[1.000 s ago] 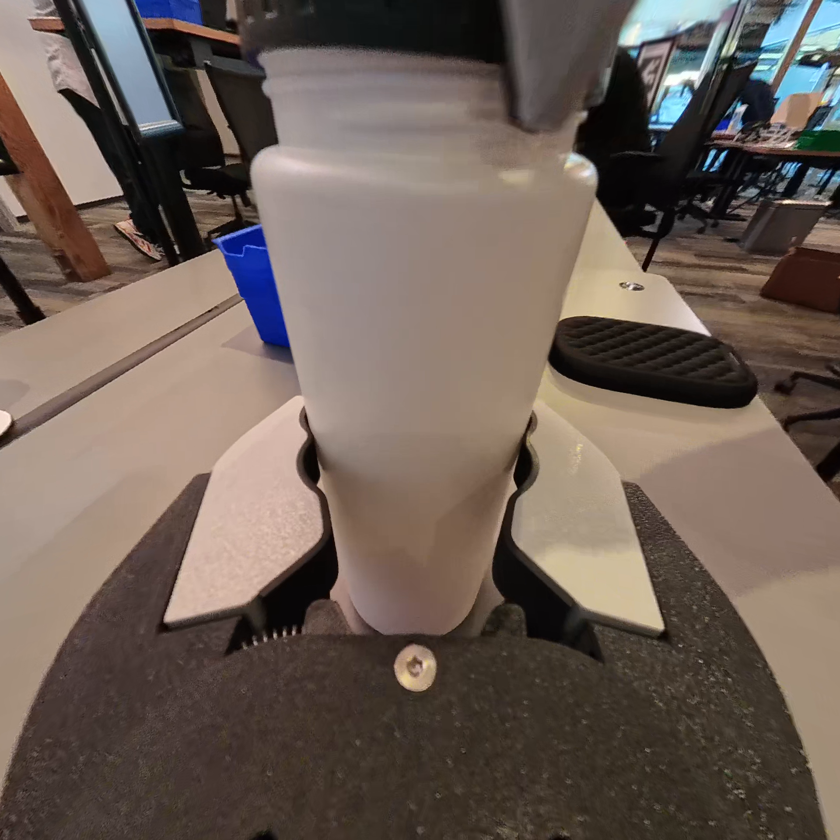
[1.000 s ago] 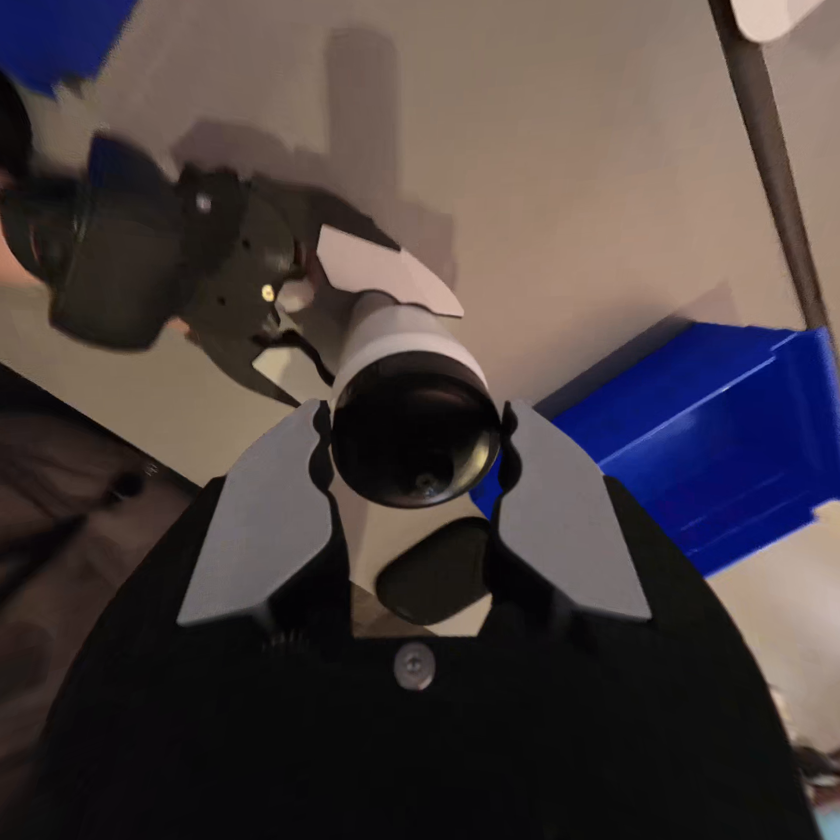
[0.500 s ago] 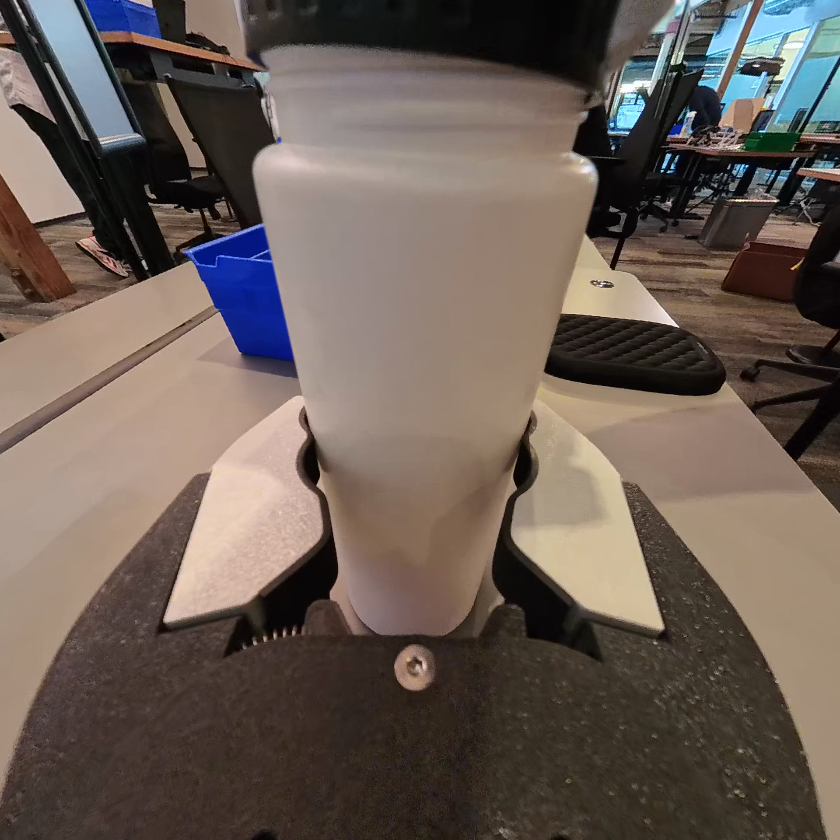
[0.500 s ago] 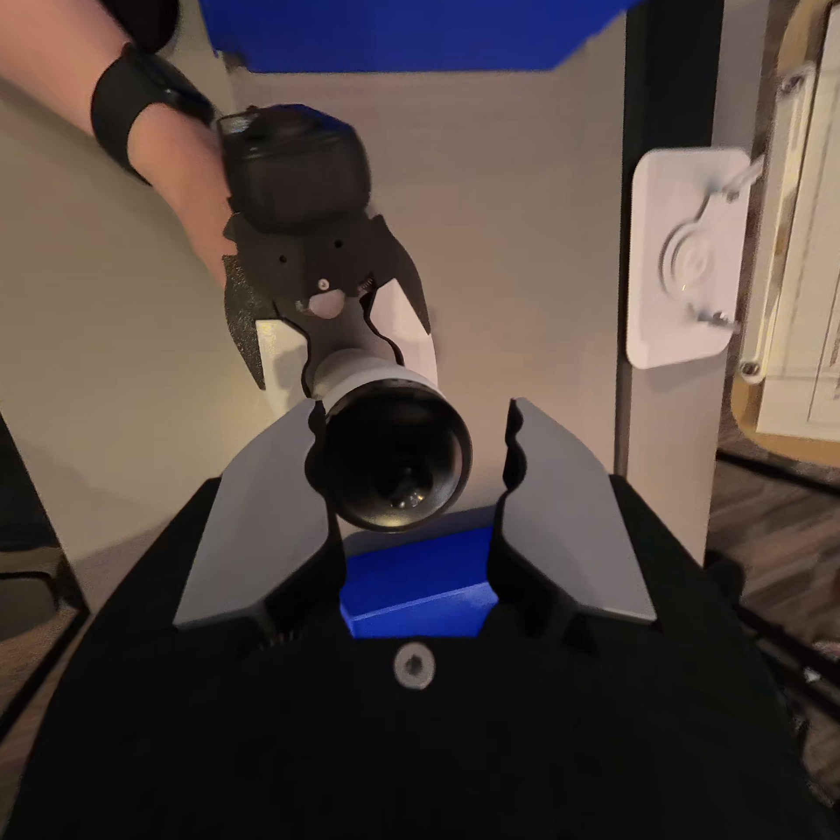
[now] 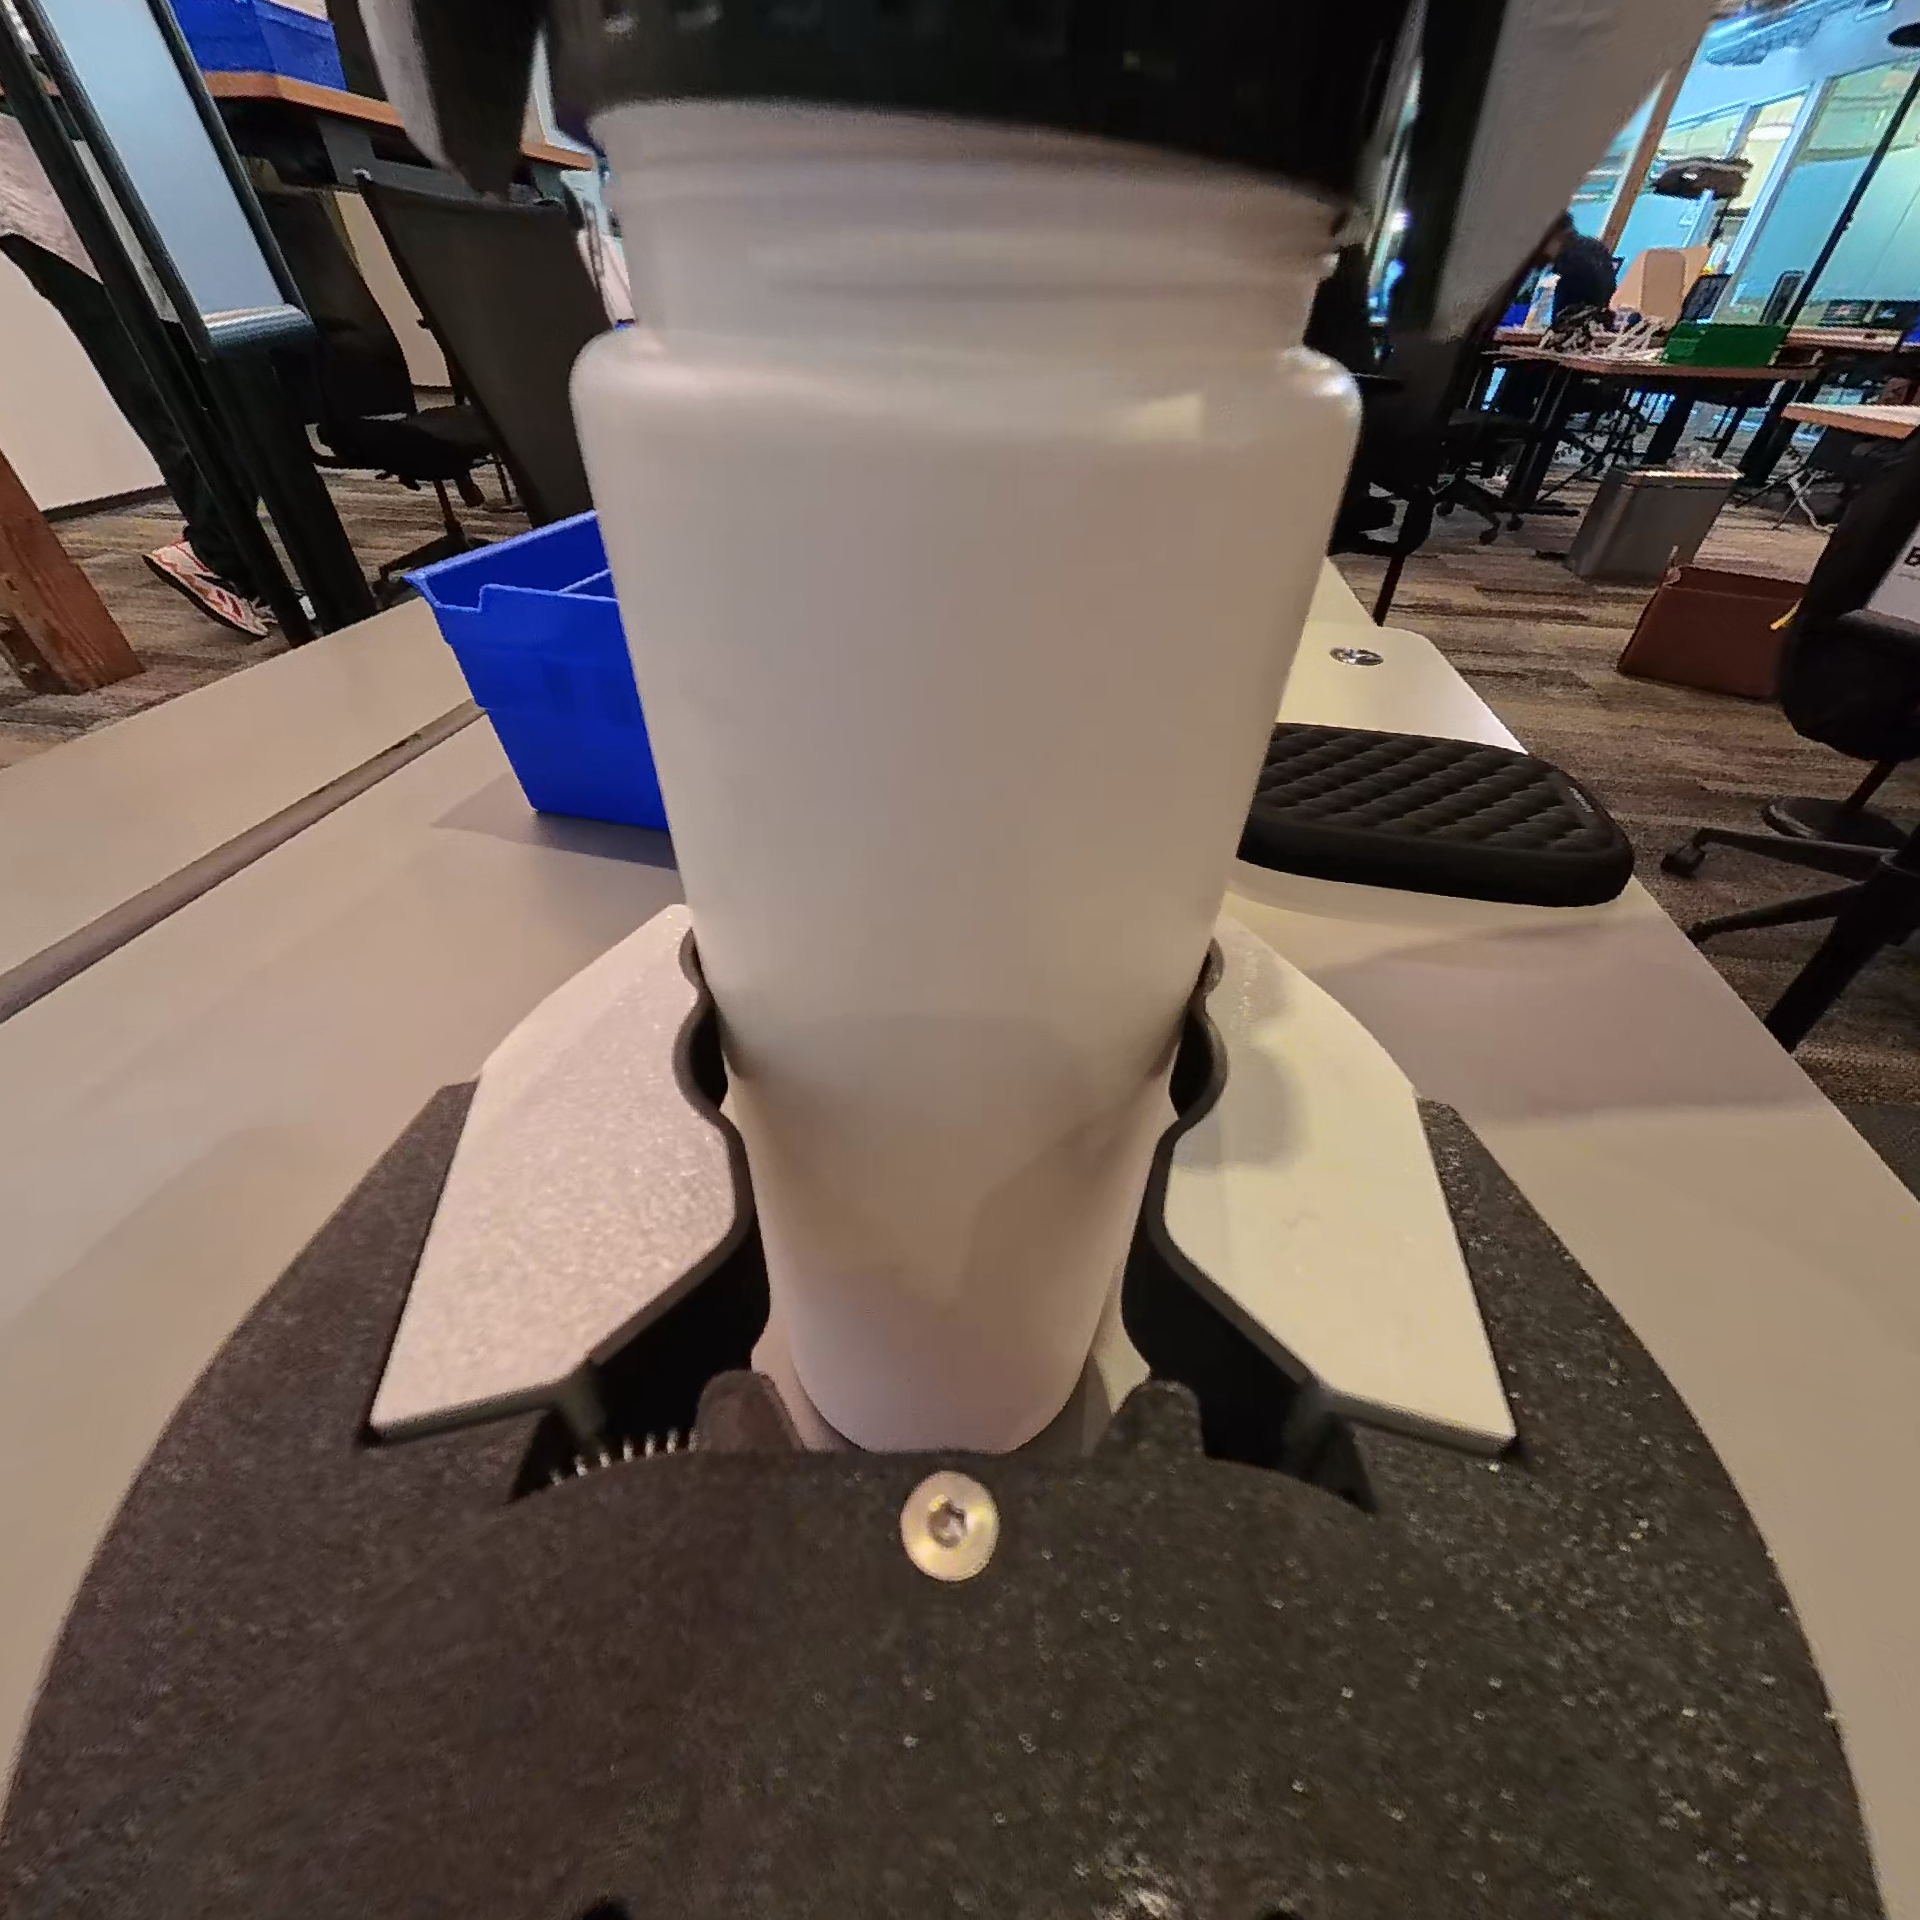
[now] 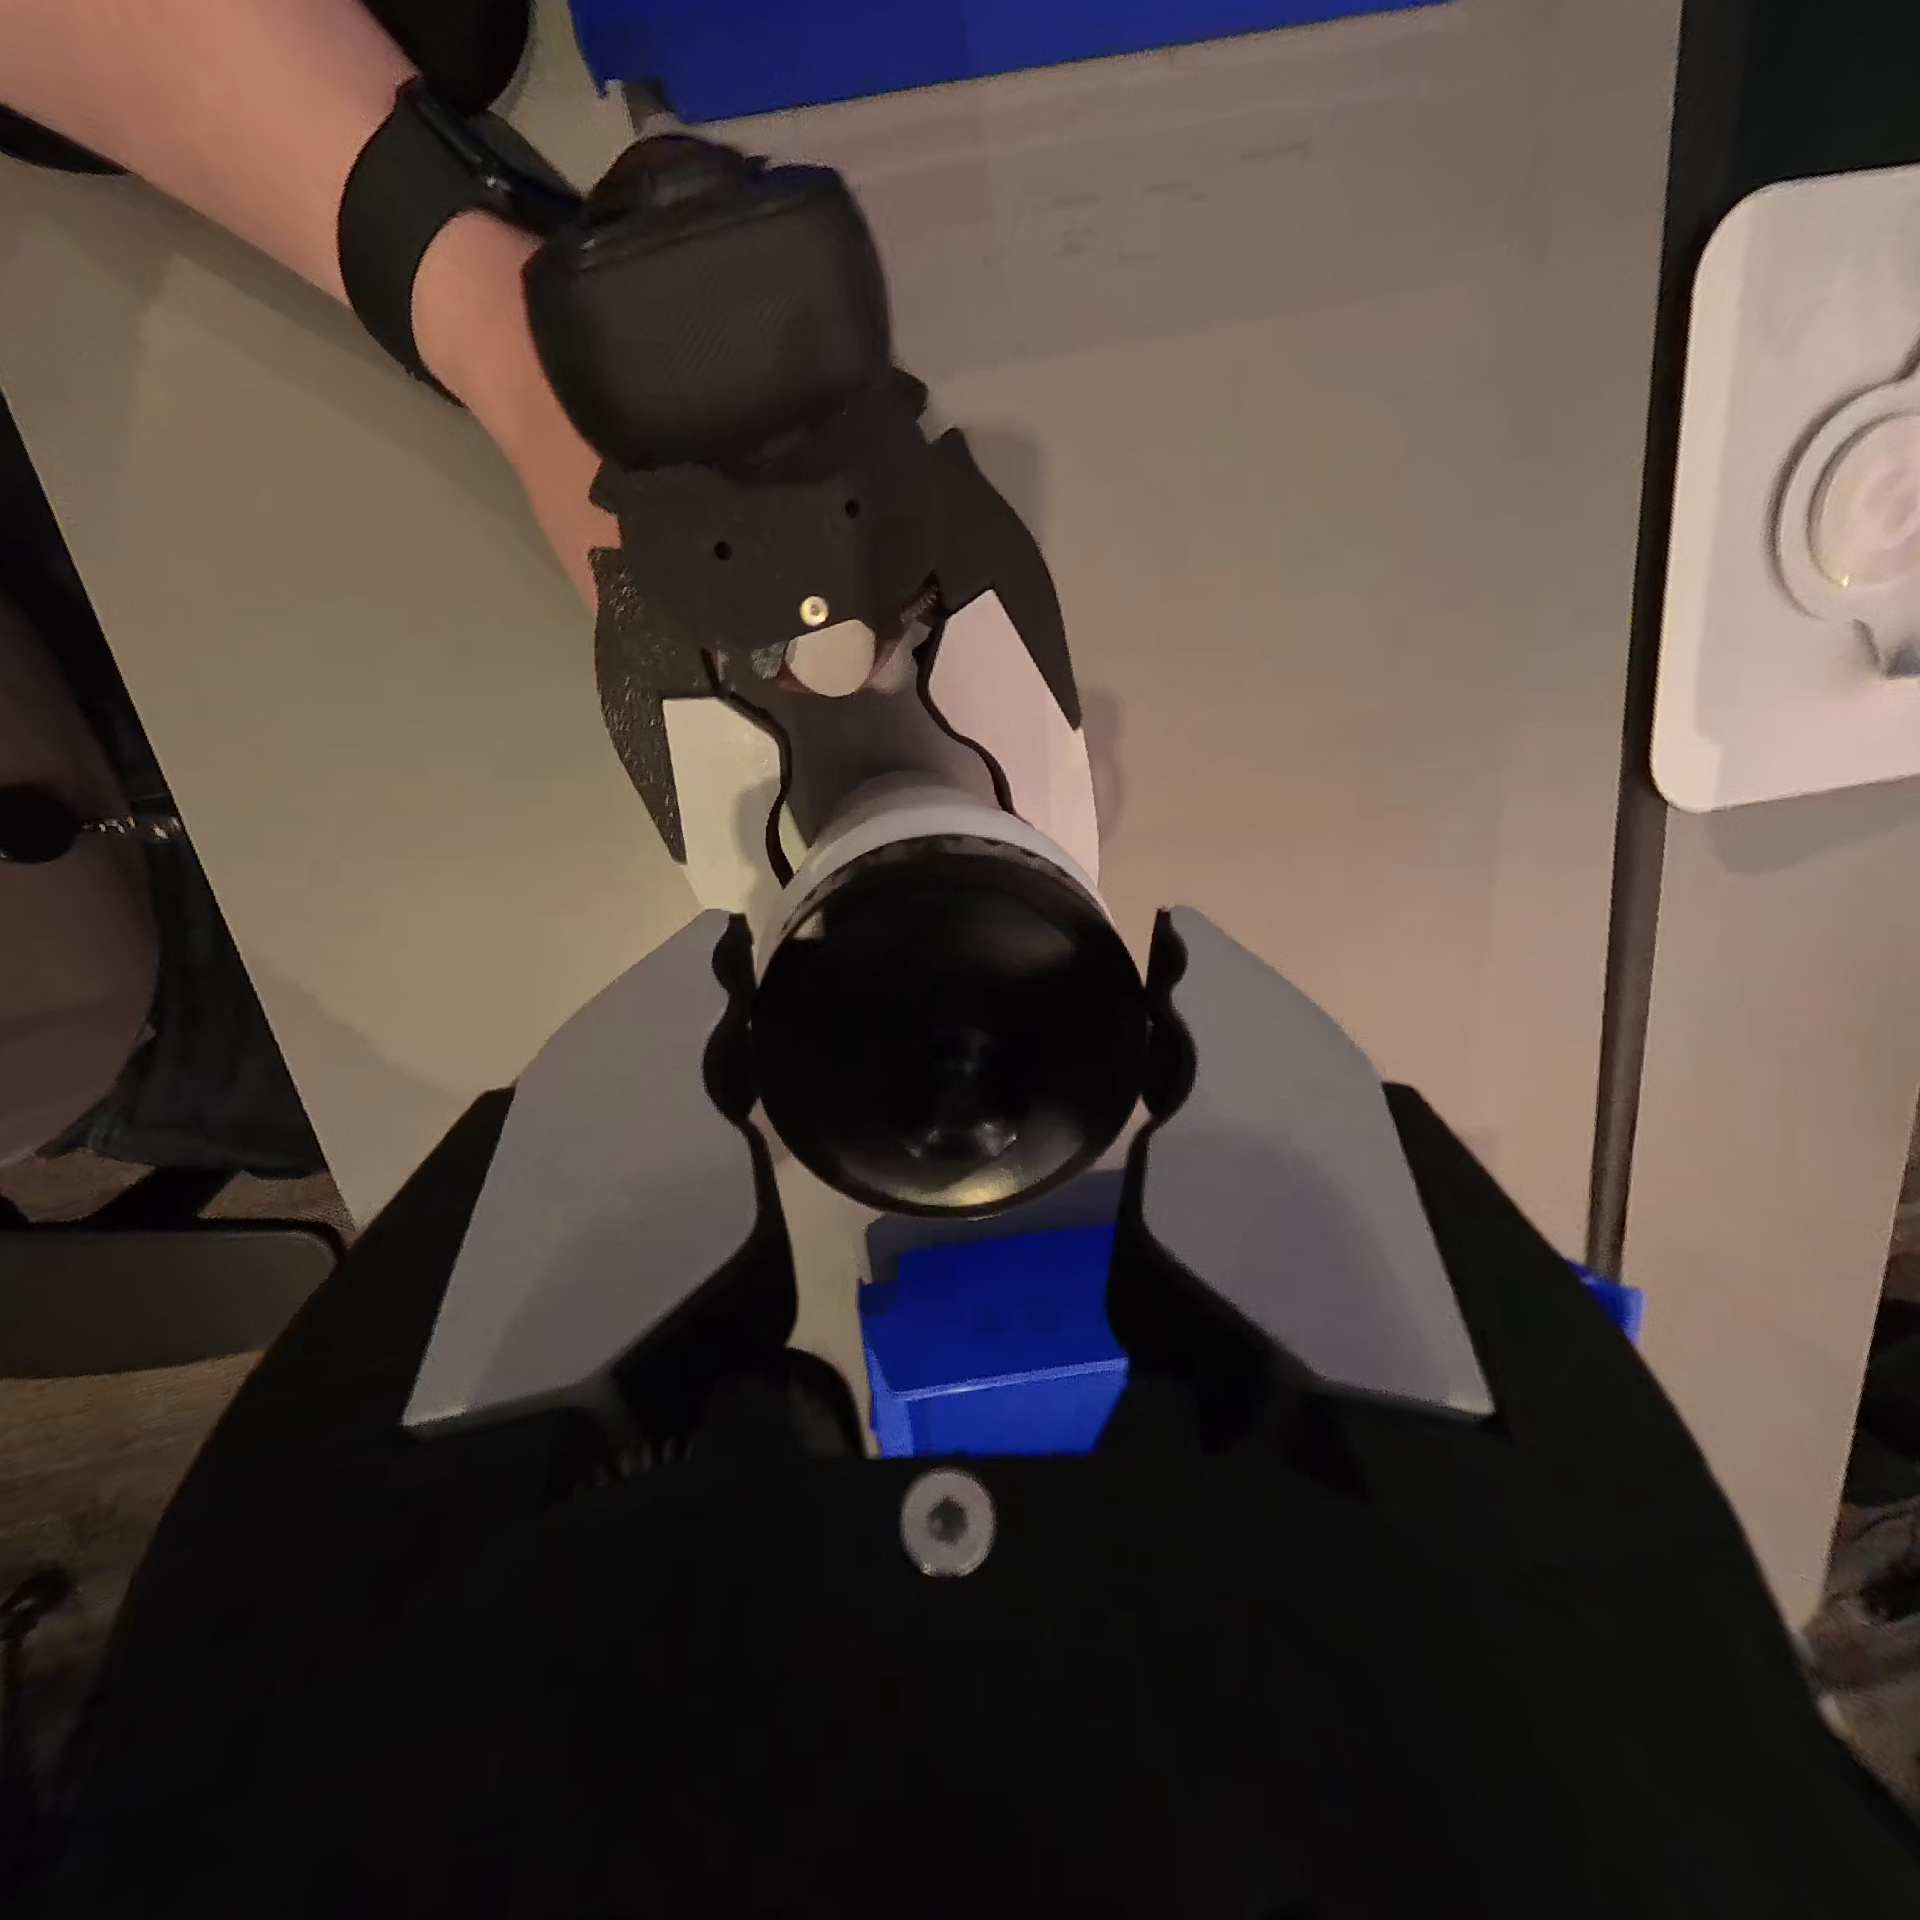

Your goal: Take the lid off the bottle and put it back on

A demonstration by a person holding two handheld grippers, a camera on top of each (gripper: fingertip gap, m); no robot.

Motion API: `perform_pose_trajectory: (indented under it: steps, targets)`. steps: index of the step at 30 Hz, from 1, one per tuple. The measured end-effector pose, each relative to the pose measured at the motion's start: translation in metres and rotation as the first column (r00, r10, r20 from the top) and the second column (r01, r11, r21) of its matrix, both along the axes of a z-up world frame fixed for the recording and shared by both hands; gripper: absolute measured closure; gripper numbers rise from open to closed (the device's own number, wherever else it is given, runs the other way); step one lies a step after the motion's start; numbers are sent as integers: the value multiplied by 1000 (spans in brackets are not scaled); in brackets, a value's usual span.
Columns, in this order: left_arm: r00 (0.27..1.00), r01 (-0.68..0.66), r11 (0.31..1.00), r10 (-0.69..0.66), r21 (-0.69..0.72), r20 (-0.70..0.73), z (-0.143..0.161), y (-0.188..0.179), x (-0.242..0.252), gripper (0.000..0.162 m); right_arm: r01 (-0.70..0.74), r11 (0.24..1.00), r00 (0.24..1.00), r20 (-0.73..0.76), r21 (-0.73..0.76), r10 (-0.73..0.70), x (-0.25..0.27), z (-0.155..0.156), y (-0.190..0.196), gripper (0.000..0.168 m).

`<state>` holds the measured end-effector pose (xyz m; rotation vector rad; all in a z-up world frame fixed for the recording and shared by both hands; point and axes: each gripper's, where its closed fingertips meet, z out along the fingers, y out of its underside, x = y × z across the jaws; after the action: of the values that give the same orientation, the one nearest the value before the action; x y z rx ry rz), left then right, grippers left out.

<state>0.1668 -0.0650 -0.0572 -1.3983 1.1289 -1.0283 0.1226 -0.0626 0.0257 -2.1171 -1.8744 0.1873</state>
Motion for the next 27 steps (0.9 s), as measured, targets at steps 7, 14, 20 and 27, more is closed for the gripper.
perform_pose_trajectory:
  steps: [7,14,20,27]
  targets:
    - [1000,-18,1000,18,5,-24,-1,-6,6,76,257,966,966,-15,-7,-257,-8,1,4,123]
    - [1000,-4,1000,4,0,-20,-1,-7,5,76,96,985,990,-121,141,-79,-15,23,10,114]
    - [1000,-18,997,16,-76,-19,1,2,-1,76,219,963,933,-324,159,-158,7,49,25,89]
    - [997,-48,943,66,-330,45,5,23,-15,76,436,900,780,-492,-17,-387,20,15,37,76]
